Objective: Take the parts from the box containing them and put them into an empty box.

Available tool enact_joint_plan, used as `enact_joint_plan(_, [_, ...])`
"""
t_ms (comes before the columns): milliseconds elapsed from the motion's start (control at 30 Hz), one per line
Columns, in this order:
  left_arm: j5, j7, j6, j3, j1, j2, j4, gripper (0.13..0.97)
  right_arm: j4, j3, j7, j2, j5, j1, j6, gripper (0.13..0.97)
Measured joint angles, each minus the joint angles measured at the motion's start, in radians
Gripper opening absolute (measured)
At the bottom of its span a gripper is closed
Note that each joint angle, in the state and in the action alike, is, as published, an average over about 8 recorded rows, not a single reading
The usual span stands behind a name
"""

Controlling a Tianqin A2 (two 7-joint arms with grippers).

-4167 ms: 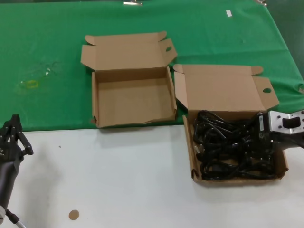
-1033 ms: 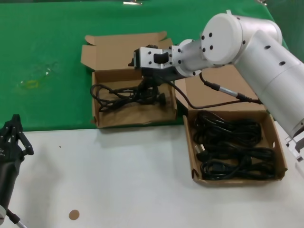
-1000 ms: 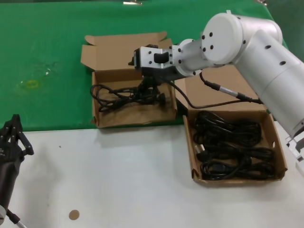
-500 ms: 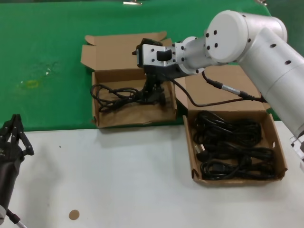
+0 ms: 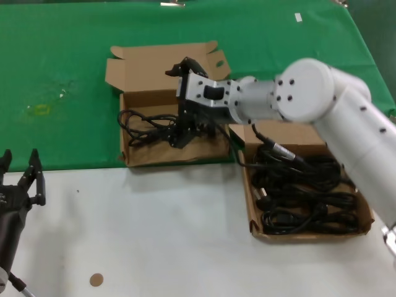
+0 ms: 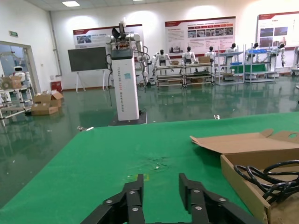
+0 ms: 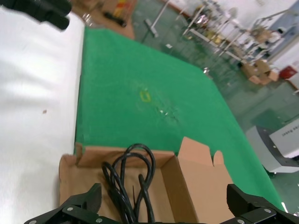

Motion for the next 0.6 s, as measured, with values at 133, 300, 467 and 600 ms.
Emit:
enact_joint_plan(133, [0.000, 0.000, 0.000, 0.000, 0.000, 0.000, 0.000, 0.292, 0.043, 0.033, -0.003, 0.007, 0.041, -0.064, 0.046, 0.915])
enact_joint_plan(300, [0.000, 0.000, 0.000, 0.000, 0.000, 0.000, 0.000, 0.392, 0.097, 0.076, -0.008, 0.016, 0.093, -0.145, 0.104, 0.950])
enact_joint_plan(467, [0.000, 0.000, 0.000, 0.000, 0.000, 0.000, 0.000, 0.496, 0.151, 0.118, -0.012, 0.025, 0.144, -0.225, 0.162, 0.961])
enact_joint_plan(600, [0.000, 0.000, 0.000, 0.000, 0.000, 0.000, 0.000, 0.608, 0.194, 0.153, -0.015, 0.032, 0.185, -0.290, 0.208, 0.966])
